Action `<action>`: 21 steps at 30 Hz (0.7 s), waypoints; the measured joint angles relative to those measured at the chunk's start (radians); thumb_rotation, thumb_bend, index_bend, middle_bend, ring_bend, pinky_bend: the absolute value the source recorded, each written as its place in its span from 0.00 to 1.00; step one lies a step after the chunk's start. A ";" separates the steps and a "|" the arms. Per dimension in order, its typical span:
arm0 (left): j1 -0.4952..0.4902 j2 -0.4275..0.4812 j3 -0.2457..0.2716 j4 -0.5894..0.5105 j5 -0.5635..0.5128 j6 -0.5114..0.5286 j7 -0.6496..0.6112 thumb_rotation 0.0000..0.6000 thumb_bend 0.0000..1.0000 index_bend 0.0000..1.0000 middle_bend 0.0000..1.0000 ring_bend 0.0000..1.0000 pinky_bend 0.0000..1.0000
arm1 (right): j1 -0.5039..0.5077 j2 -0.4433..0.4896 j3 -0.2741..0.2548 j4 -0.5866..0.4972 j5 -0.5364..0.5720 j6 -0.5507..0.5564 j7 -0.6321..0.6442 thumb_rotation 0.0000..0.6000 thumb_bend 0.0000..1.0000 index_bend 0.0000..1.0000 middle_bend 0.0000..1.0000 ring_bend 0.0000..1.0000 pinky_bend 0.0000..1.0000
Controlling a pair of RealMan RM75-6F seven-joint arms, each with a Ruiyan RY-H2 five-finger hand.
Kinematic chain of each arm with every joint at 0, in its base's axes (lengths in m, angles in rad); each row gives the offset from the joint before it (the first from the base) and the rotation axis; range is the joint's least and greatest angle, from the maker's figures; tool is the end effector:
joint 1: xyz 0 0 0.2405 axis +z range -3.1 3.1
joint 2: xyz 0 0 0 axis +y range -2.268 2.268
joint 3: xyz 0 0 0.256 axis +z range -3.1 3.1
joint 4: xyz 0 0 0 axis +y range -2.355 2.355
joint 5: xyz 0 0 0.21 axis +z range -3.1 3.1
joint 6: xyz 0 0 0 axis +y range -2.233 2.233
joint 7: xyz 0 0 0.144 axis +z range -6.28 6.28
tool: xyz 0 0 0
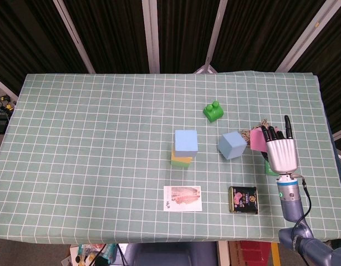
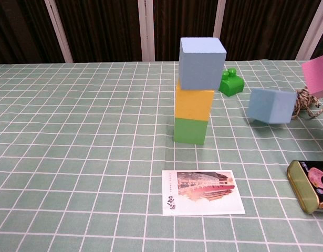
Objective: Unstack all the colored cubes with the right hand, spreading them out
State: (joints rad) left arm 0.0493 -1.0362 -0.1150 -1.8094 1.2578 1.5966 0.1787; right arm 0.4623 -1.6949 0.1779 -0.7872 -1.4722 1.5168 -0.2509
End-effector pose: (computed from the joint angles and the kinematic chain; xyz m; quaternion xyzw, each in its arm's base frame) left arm -0.3216 0.1446 0.2013 -0.4764 -0.4108 -0.3196 0.7086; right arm -0.2857 -0.3282 0.0728 0.6256 -0.1135 0.3744 0.6750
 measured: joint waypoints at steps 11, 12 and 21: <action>-0.004 -0.001 0.001 0.000 -0.002 -0.007 0.007 1.00 0.17 0.19 0.00 0.00 0.05 | 0.024 -0.026 0.092 -0.152 0.131 -0.133 0.151 1.00 0.21 0.30 0.57 0.55 0.07; -0.002 0.000 0.002 0.000 -0.001 -0.004 0.007 1.00 0.17 0.19 0.00 0.00 0.05 | 0.028 -0.021 0.111 -0.189 0.157 -0.161 0.171 1.00 0.21 0.30 0.57 0.55 0.07; -0.002 0.003 -0.013 0.002 -0.022 -0.002 -0.006 1.00 0.17 0.20 0.00 0.00 0.05 | 0.075 0.049 0.288 -0.442 0.376 -0.349 0.325 1.00 0.21 0.30 0.57 0.54 0.07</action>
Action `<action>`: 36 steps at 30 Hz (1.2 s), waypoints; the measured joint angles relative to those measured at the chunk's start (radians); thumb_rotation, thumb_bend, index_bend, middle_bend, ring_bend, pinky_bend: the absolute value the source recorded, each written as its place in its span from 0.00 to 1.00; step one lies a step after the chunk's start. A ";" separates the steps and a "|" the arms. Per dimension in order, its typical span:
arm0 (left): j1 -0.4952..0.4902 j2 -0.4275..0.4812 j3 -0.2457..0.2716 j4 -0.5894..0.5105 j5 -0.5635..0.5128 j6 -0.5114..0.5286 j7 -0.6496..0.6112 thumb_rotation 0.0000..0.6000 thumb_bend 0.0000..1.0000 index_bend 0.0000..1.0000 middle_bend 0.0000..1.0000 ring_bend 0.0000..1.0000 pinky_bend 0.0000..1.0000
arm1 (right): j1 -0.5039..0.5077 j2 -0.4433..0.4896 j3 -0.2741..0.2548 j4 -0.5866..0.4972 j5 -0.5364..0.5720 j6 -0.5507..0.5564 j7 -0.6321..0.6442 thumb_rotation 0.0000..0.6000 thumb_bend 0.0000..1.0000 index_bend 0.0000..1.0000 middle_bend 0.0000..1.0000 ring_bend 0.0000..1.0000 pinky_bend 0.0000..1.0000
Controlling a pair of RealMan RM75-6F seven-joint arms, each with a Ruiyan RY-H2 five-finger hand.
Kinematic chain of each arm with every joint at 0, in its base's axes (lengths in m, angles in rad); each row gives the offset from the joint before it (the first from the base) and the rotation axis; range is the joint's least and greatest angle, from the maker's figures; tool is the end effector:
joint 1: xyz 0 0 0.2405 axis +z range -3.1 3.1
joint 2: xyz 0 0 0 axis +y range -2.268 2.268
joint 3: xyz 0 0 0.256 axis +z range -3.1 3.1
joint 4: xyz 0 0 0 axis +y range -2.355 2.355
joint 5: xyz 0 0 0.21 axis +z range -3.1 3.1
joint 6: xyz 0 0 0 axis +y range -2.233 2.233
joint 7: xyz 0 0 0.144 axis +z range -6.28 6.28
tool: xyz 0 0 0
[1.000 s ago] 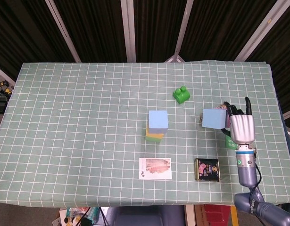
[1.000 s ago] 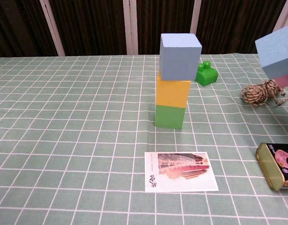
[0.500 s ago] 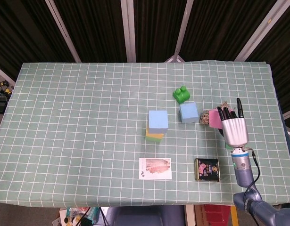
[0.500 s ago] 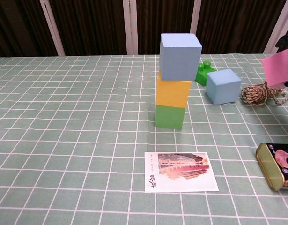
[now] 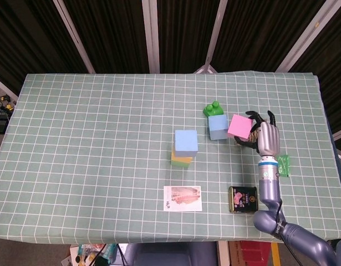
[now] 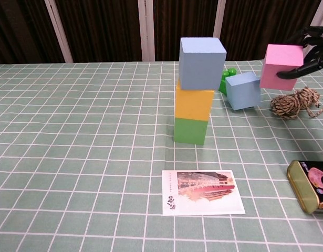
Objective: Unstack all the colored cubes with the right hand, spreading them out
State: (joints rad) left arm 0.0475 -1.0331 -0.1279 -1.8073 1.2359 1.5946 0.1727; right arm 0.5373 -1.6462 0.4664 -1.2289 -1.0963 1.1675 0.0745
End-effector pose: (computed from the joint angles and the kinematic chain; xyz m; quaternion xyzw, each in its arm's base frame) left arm -0.3239 0.1467 0.2048 -0.4673 -0.4118 -0.3196 0.7140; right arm -0.2278 -0.3790 0.0575 0.4410 -0.4938 0.5406 0.5190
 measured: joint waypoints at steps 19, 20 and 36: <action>-0.008 -0.016 0.013 -0.006 0.009 -0.004 0.048 1.00 0.17 0.20 0.00 0.00 0.05 | -0.231 0.323 -0.155 -0.396 -0.017 -0.009 0.073 1.00 0.21 0.30 0.57 0.52 0.07; -0.008 -0.016 0.014 -0.006 0.010 -0.005 0.049 1.00 0.17 0.20 0.00 0.00 0.05 | -0.234 0.323 -0.164 -0.386 -0.029 -0.012 0.083 1.00 0.21 0.30 0.57 0.52 0.07; -0.005 -0.012 0.014 -0.007 0.012 -0.002 0.042 1.00 0.17 0.20 0.00 0.00 0.05 | -0.224 0.252 -0.269 -0.243 -0.150 -0.040 0.105 1.00 0.16 0.00 0.00 0.11 0.00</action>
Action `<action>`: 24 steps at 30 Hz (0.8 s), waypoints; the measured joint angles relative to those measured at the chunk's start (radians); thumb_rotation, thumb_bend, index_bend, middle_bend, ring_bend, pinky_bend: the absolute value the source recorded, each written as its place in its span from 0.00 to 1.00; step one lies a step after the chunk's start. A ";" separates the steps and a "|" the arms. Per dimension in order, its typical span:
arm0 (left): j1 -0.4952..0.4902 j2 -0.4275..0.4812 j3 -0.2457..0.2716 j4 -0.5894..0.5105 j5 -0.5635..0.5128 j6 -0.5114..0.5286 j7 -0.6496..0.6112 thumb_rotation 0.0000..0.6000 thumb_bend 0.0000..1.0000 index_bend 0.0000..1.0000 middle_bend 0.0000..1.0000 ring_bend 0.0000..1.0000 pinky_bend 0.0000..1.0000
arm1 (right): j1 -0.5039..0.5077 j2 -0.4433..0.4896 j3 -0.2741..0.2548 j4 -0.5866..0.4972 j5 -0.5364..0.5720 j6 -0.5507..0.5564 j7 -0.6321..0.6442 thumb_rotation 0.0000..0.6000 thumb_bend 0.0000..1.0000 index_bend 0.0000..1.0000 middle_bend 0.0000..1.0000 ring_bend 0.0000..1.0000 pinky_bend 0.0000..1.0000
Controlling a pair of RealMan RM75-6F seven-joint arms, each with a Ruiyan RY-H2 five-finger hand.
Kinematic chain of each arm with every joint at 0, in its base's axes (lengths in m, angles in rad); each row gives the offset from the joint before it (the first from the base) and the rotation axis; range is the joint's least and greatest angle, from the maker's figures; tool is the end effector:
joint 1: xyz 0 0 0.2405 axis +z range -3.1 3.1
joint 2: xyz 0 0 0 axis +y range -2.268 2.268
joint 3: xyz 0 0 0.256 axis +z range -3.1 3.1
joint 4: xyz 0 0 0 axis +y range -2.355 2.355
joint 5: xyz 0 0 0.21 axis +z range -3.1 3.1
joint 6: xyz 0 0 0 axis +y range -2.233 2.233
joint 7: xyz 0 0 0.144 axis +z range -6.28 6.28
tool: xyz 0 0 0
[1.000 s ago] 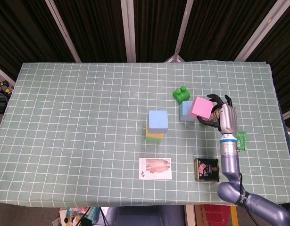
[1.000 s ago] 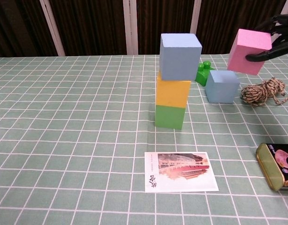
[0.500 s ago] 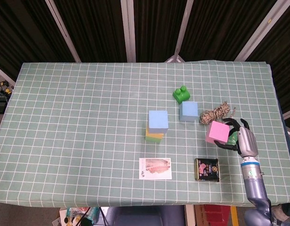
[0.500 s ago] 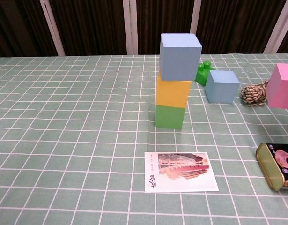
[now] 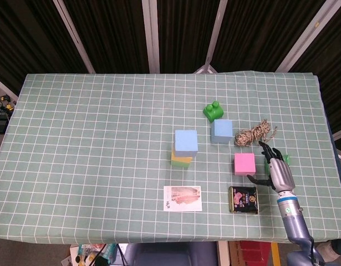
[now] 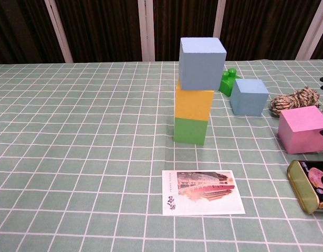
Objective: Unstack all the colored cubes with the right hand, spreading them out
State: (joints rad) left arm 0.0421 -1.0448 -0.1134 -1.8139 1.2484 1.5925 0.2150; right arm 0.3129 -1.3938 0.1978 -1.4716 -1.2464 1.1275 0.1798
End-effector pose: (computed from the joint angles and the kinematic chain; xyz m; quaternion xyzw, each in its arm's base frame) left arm -0.3209 0.1463 0.1977 -0.4815 -0.4086 -0.3089 0.7112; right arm -0.2900 -0.2759 0.0644 0.5266 -0.5506 0.4387 0.4766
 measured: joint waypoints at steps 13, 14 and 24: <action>0.000 -0.001 0.000 -0.001 -0.001 0.000 0.000 1.00 0.17 0.20 0.00 0.00 0.05 | 0.023 0.056 0.059 -0.177 0.016 0.037 -0.056 1.00 0.15 0.00 0.00 0.08 0.00; 0.000 -0.001 0.001 -0.002 0.001 0.000 0.001 1.00 0.17 0.20 0.00 0.00 0.05 | 0.025 0.060 0.071 -0.203 0.016 0.044 -0.050 1.00 0.15 0.00 0.00 0.08 0.00; 0.005 0.010 -0.003 -0.001 -0.002 0.001 -0.026 1.00 0.17 0.20 0.00 0.00 0.05 | 0.122 0.095 0.204 -0.379 0.231 -0.020 -0.062 1.00 0.15 0.00 0.00 0.08 0.00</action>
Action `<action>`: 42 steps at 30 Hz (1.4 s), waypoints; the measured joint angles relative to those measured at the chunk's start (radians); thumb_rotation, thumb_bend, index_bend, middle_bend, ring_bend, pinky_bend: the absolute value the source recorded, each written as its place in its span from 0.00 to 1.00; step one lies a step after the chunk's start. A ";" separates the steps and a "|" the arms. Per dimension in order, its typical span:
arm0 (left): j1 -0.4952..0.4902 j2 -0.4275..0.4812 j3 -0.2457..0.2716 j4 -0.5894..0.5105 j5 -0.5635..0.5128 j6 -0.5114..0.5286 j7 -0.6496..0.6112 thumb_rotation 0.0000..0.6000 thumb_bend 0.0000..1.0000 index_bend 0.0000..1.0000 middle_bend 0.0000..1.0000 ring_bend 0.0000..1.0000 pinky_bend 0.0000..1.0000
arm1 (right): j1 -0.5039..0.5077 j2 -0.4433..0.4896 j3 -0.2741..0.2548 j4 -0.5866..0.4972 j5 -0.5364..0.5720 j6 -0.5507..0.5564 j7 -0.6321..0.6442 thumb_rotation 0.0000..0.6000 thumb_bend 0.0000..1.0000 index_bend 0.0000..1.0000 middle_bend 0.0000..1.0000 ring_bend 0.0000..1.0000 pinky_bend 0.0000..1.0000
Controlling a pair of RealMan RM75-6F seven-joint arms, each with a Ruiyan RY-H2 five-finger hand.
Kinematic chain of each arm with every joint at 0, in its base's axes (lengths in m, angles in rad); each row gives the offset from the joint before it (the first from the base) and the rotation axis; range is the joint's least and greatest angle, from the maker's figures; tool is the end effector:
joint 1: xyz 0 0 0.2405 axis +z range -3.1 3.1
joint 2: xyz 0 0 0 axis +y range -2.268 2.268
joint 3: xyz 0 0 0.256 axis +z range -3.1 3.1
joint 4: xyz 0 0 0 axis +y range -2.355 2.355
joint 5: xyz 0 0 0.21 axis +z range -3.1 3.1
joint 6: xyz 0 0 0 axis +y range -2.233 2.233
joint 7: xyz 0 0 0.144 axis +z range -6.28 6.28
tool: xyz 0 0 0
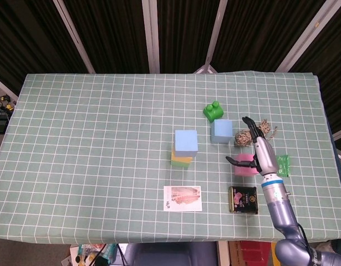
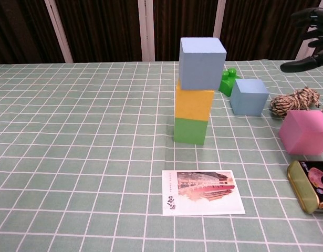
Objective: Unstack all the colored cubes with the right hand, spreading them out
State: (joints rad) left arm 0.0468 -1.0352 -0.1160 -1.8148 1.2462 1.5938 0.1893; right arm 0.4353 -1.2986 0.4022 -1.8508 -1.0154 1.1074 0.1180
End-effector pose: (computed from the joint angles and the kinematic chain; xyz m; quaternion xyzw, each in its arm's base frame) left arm -0.3219 0.1451 0.2012 -0.4753 -0.4122 -0.3148 0.7107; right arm -0.1782 -0.3159 0.0974 0.4559 -0.5938 0.5441 0.3788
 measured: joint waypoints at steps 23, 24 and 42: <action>-0.002 0.005 -0.010 0.004 -0.015 -0.002 -0.007 1.00 0.17 0.20 0.00 0.00 0.05 | 0.316 -0.036 0.061 -0.142 0.462 -0.044 -0.304 1.00 0.15 0.00 0.00 0.08 0.00; -0.002 0.006 -0.011 0.004 -0.015 -0.002 -0.009 1.00 0.17 0.20 0.00 0.00 0.05 | 0.322 -0.041 0.058 -0.144 0.467 -0.041 -0.308 1.00 0.15 0.00 0.00 0.08 0.00; -0.003 0.020 -0.017 0.007 -0.024 -0.015 -0.039 1.00 0.17 0.20 0.00 0.00 0.05 | 0.407 -0.182 0.040 -0.084 0.471 0.110 -0.372 1.00 0.15 0.08 0.39 0.48 0.11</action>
State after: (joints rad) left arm 0.0437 -1.0154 -0.1325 -1.8077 1.2219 1.5788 0.1502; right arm 0.8420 -1.4806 0.4421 -1.9351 -0.5445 1.2171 -0.2543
